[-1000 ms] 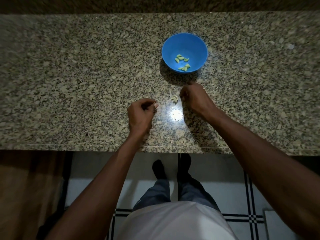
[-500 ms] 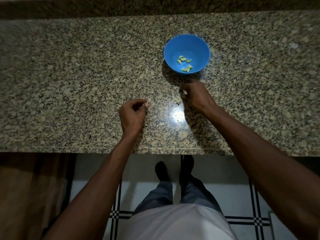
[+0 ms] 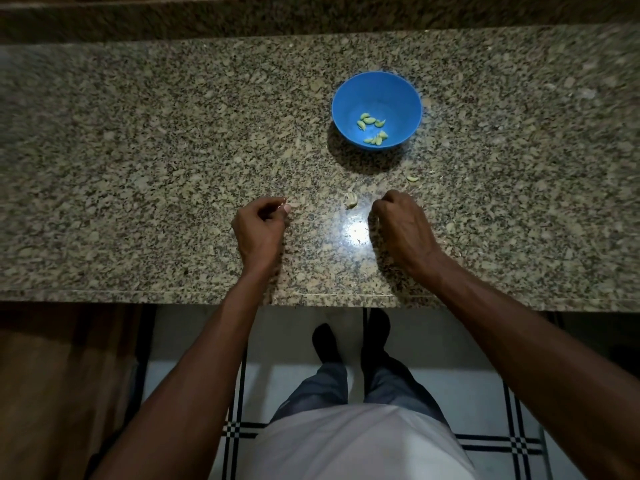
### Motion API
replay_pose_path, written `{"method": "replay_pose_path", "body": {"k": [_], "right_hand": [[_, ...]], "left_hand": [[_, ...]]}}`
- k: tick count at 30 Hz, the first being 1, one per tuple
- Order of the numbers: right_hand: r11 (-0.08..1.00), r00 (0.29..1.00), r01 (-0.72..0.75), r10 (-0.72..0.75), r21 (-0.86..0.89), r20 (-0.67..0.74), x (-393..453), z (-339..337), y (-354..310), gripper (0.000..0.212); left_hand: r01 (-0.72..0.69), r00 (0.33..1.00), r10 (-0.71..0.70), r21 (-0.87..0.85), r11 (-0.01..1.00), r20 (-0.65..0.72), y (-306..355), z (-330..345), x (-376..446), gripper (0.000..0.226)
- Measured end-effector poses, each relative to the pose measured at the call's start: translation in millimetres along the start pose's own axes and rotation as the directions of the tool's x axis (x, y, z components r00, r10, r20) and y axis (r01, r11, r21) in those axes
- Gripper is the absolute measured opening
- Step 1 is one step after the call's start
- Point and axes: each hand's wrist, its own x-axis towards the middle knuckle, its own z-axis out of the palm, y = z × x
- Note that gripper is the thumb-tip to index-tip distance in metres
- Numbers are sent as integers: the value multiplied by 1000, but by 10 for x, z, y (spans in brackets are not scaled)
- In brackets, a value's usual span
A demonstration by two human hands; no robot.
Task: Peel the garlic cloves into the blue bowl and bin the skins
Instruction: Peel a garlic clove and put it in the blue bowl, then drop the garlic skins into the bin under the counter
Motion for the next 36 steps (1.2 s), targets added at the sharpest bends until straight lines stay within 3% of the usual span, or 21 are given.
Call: {"method": "replay_pose_path", "body": {"k": [4,6,7,8,10,11,14,18,21,24,30,36], "right_hand": [[993,998,-46,42,107,38,-156,53,-115,15],[907,982,-186,159,378,101,-145,16,-200,15],[773,951,-308,238,554,196,-130,-34,-250,14],[569,902,-431,293,700,317,-115,-83,-312,10],[127,806,-555,327,822,494,-86,-140,-443,7],[16,783,-564,329,826,528,-68,-155,-503,9],[-94,775,-568,275,818,569,-15,-177,-716,9],[-100,787,-596,127,797,604,64,-115,-1032,9],[-99,772,-632,5,769,635,129,-17,-1382,11],[-33,751,-654,-154,756,642,177,134,-1953,9],[157,592,-706,-405,691,697,-191,474,-3107,11],[395,423,-617,-563,680,710,-975,909,-4193,8]], "left_hand": [[2,1000,-2,-2,1000,18,-2,-18,13,24],[-18,998,19,-11,1000,57,-8,-2,-30,22],[-25,996,27,-22,999,83,-18,16,-62,21],[-28,993,32,-39,999,112,-24,33,-102,20],[-9,986,24,-90,996,165,-37,61,-192,20],[21,983,2,-127,992,183,-43,70,-241,20],[152,977,-102,-272,950,189,-57,35,-383,19],[271,963,-234,-432,860,137,-204,-190,-496,15],[299,937,-348,-512,805,0,-415,-510,-643,16],[281,883,-450,-617,735,-133,-676,-975,-873,15],[227,647,-665,-738,635,-374,-1359,-1930,-1666,15],[116,430,-753,-796,593,-498,-2010,-2786,-2622,12]]}}
